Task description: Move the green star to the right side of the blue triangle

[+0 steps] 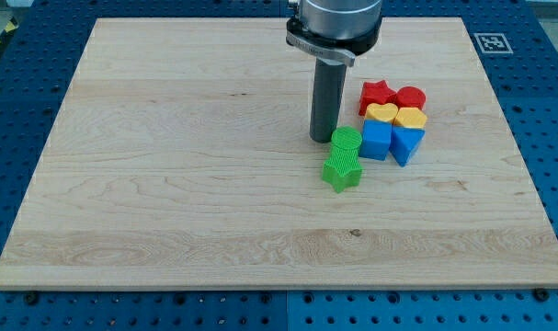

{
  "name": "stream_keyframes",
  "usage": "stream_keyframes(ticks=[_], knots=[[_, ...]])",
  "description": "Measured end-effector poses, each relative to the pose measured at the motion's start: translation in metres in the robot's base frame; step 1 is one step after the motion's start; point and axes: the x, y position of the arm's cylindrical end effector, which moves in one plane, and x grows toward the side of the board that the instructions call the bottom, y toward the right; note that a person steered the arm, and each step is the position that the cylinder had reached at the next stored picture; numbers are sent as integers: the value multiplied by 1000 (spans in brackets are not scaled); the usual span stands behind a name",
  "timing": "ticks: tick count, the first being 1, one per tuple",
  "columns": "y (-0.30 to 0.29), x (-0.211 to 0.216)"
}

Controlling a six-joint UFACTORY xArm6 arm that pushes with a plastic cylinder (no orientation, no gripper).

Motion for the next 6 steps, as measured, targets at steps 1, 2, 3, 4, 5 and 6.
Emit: stream_keyframes(ticks=[1, 2, 3, 4, 5, 6], knots=[[-5, 22], [-6, 37], [-8, 59], [-6, 77], [5, 93], [26, 100]])
